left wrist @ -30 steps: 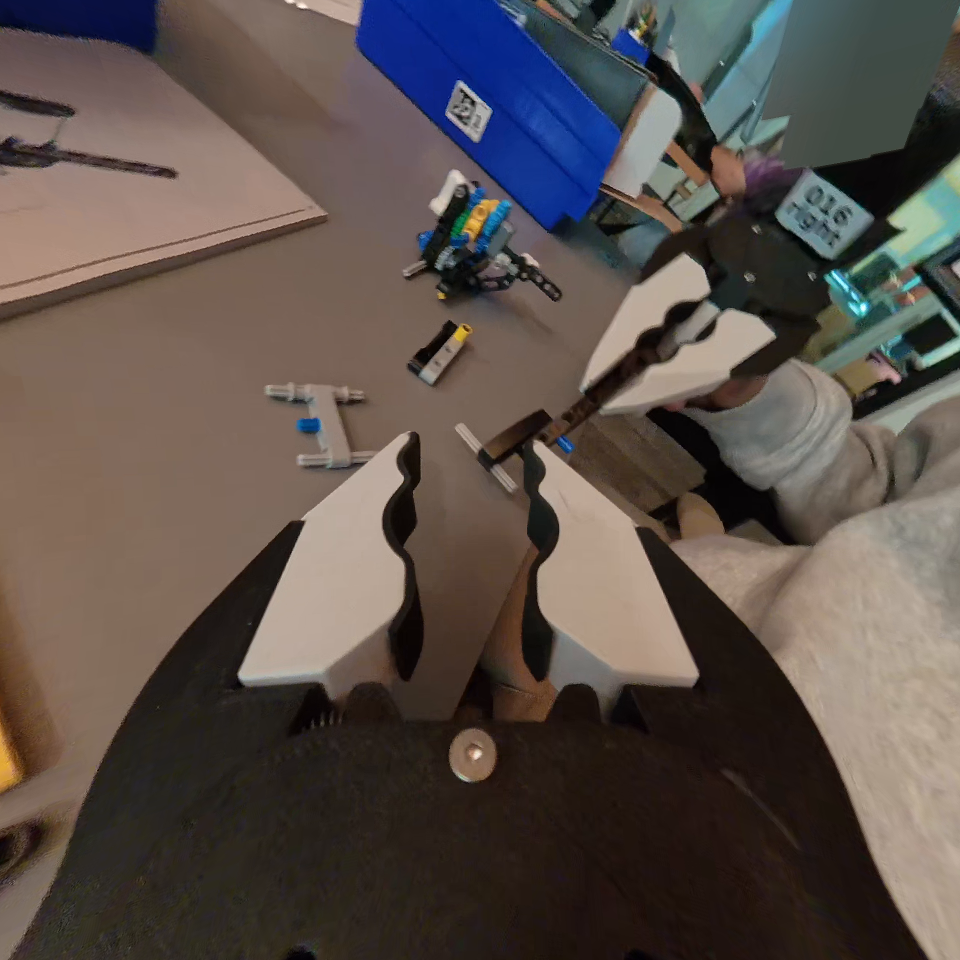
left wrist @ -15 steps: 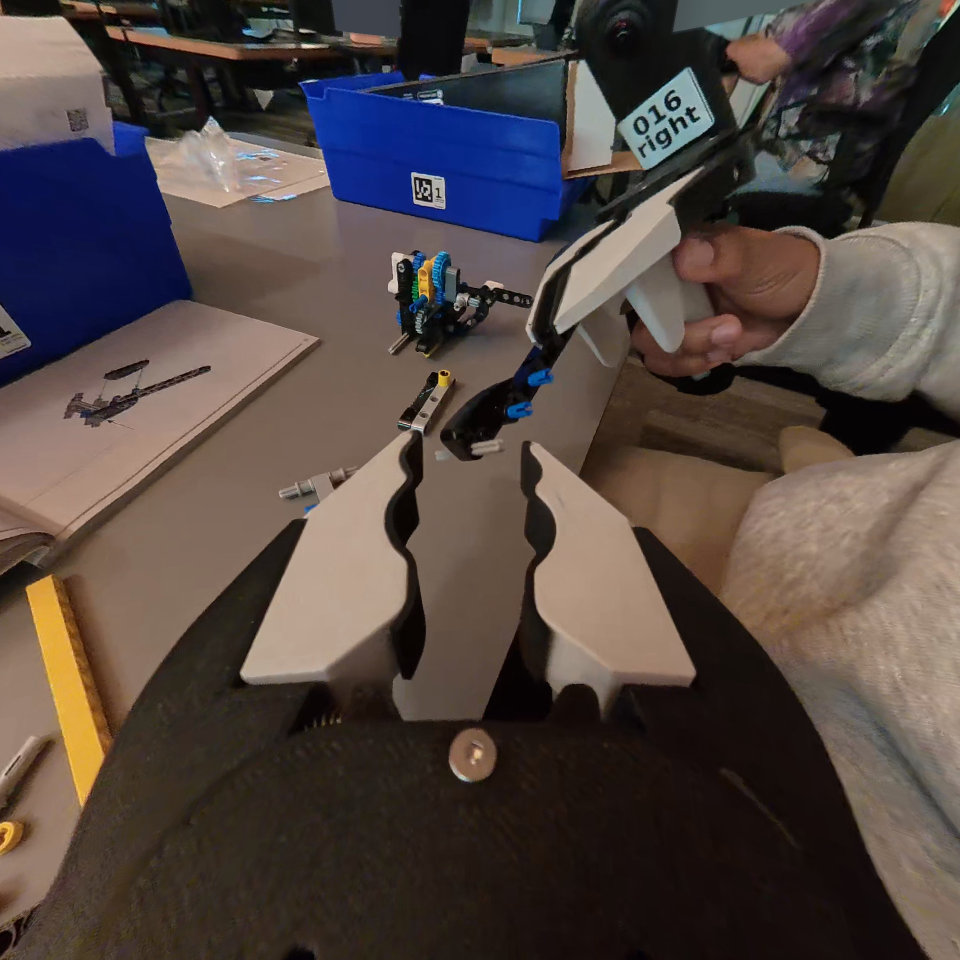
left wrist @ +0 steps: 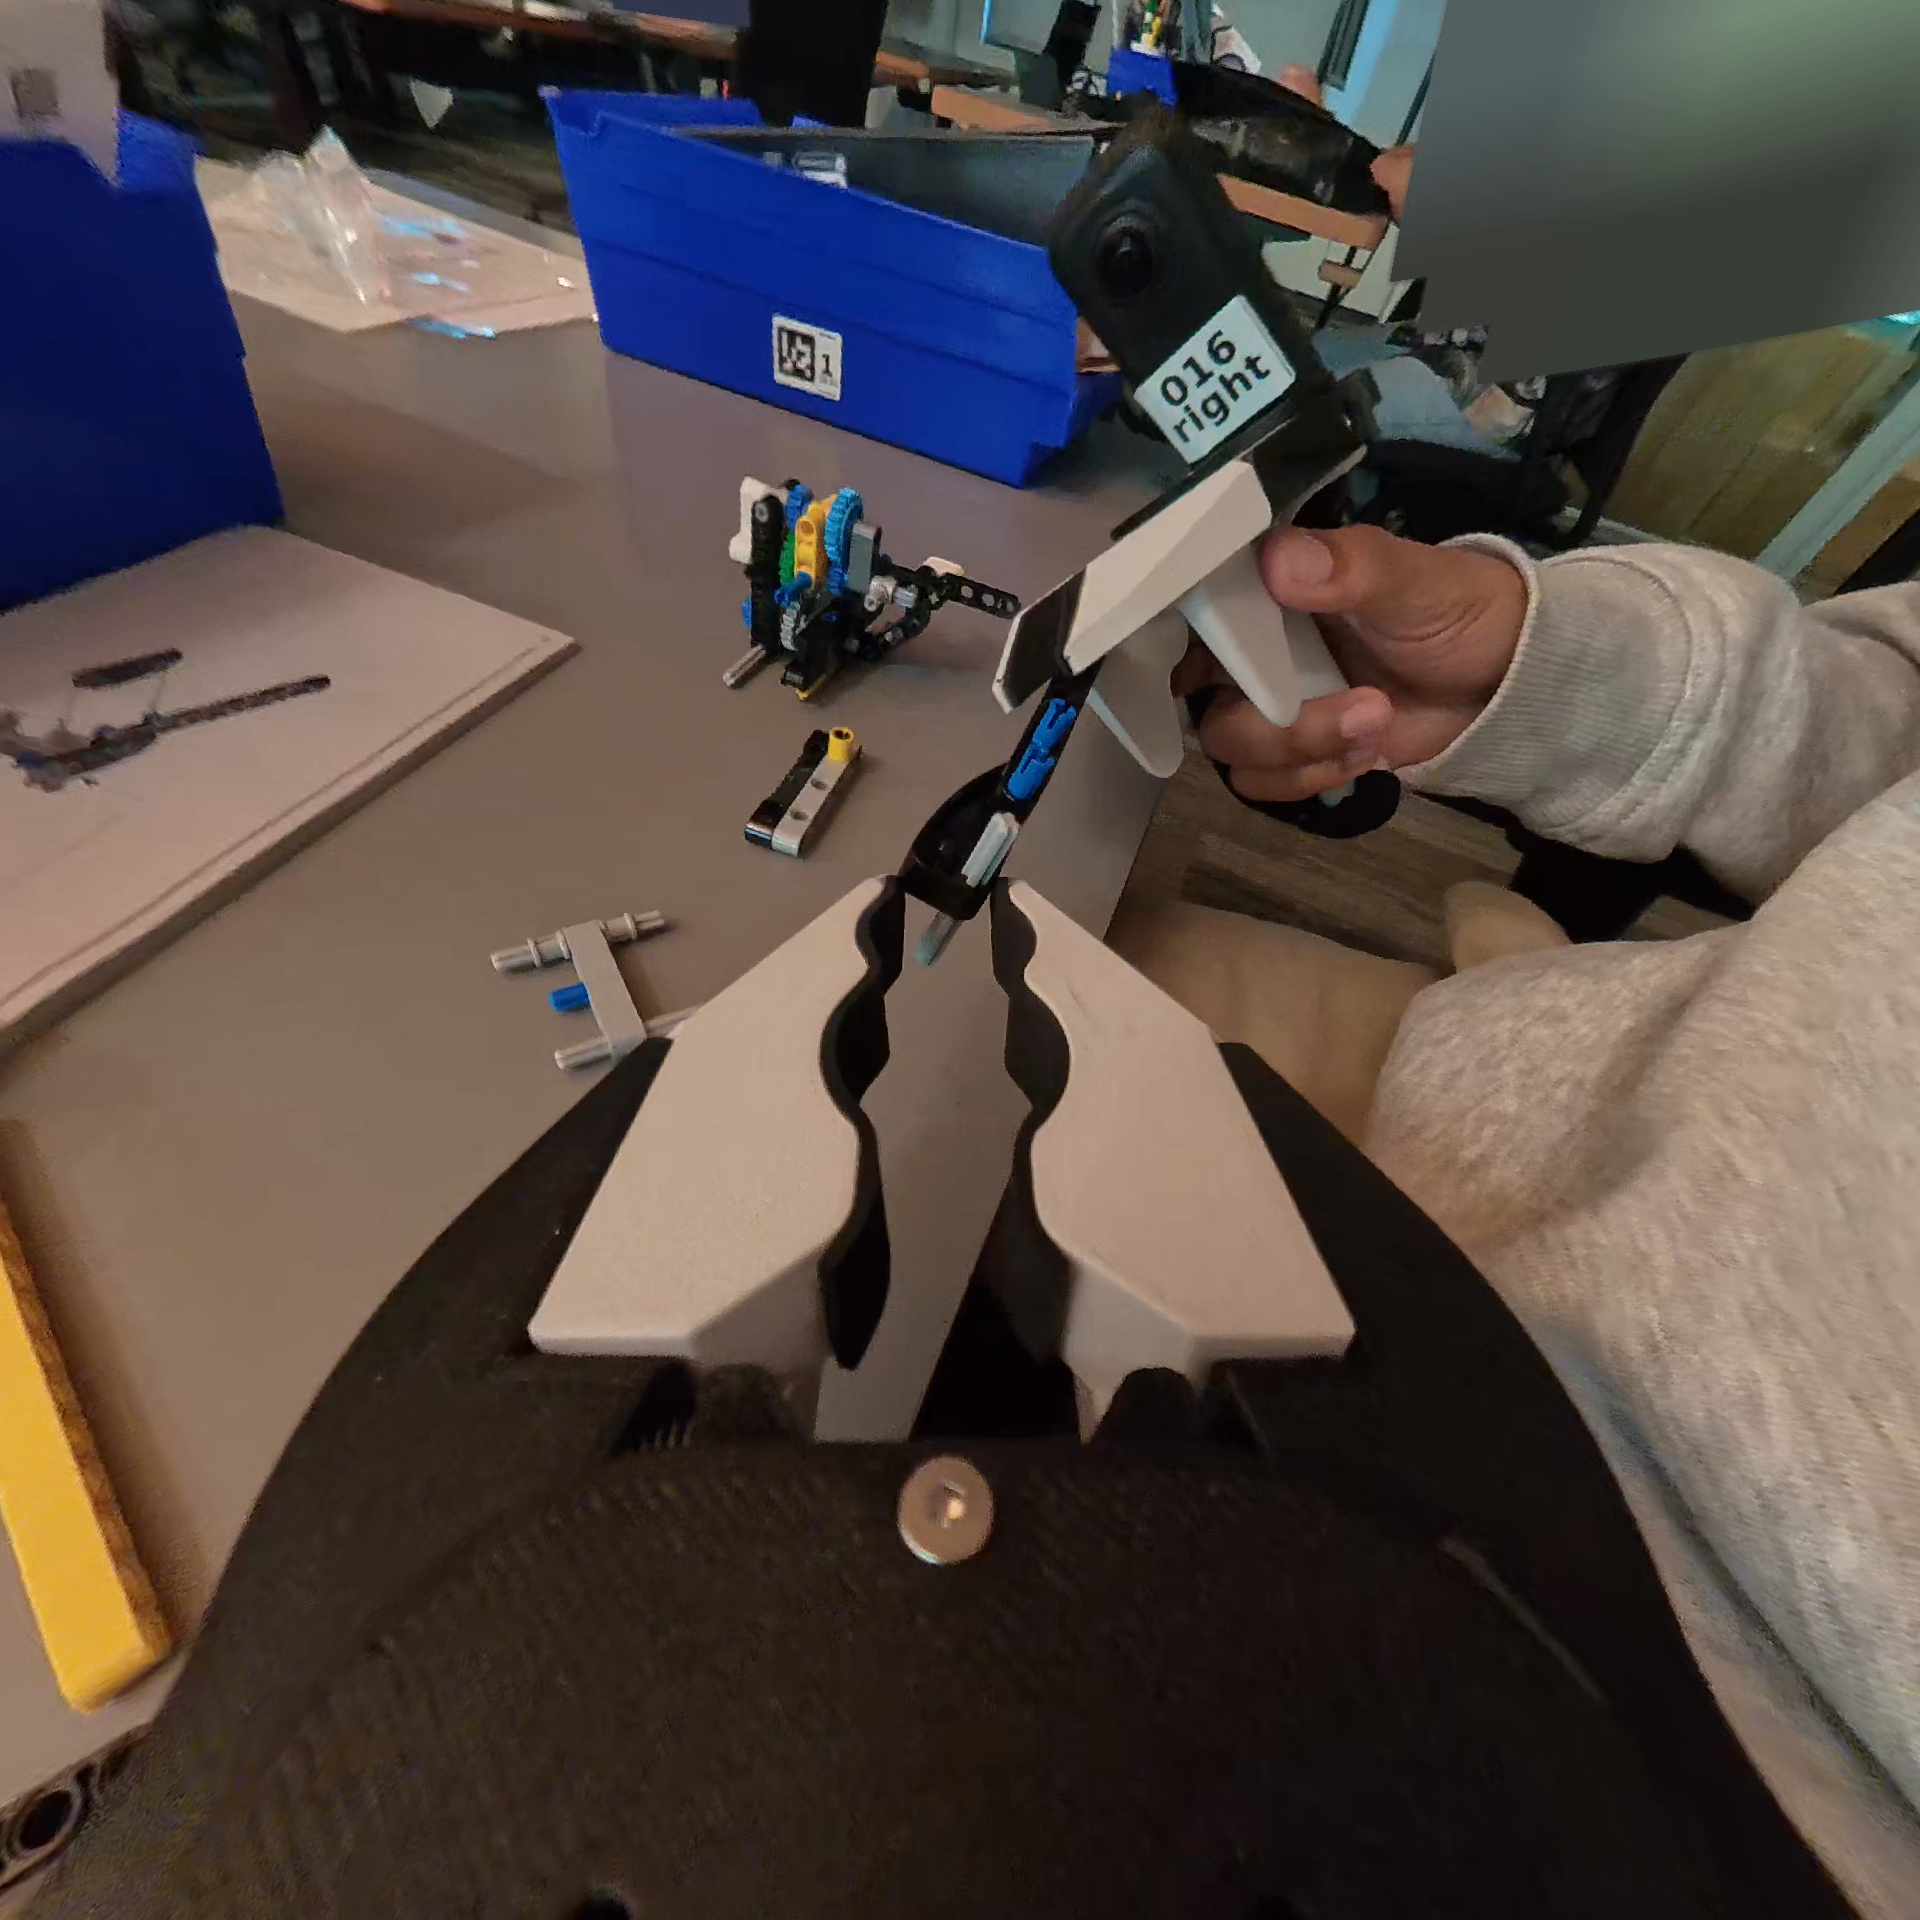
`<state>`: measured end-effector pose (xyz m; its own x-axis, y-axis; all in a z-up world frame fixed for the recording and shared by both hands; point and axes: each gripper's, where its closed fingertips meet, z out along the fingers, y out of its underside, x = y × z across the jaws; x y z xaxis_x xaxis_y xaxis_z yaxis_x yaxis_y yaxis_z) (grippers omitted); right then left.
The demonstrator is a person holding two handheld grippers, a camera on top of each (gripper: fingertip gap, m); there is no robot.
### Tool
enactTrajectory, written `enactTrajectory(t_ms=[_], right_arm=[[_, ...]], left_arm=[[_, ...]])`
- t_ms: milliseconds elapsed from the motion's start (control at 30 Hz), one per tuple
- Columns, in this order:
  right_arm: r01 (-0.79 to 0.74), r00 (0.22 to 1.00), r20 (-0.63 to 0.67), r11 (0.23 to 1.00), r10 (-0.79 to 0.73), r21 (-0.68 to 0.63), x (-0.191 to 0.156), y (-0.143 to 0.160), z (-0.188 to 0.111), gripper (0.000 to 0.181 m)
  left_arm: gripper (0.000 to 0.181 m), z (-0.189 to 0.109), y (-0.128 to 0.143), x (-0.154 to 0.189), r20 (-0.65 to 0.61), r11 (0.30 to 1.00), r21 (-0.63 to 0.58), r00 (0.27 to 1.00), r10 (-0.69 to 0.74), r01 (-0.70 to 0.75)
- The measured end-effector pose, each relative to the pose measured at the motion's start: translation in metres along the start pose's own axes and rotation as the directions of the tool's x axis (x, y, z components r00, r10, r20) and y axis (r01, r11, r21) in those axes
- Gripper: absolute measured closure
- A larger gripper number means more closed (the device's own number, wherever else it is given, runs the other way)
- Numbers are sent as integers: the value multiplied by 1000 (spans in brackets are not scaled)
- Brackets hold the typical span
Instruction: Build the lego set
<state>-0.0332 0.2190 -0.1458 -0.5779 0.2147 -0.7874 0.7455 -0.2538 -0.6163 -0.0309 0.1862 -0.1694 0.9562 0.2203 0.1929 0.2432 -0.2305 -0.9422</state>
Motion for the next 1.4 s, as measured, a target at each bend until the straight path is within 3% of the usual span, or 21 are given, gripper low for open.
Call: enactTrajectory(t_ms=[33,233,367,700,900,1167,1267,1400], right_arm=[[15,1000,-16,1000,-16,-10,2,1,0,169],[113,977,-168,988,-130,-105,24,12,0,164],[167,948,-240,970,-207,-179,35,19,-1,164],[294,883,-290,917,-368,-268,41,22,-1,165],[459,814,-179,801,-552,-384,17,45,19,162],[582,499,-179,481,-848,-655,38,72,27,154],[564,462,-176,441,-869,-699,46,74,23,157],[550,487,-186,464,-854,-694,47,73,21,156]], left_arm=[[169,1,2,-1,-3,1000,-14,1000,-24,24],[175,8,30,-12,32,955,-160,968,-249,251],[181,8,32,-10,2,913,-175,927,-375,370],[181,8,40,-20,71,896,-198,917,-392,398],[181,7,39,-29,127,902,-177,918,-375,393],[181,7,38,-31,141,905,-159,917,-374,394],[181,7,38,-31,142,907,-155,917,-373,393],[181,6,38,-31,138,907,-153,917,-375,394]])
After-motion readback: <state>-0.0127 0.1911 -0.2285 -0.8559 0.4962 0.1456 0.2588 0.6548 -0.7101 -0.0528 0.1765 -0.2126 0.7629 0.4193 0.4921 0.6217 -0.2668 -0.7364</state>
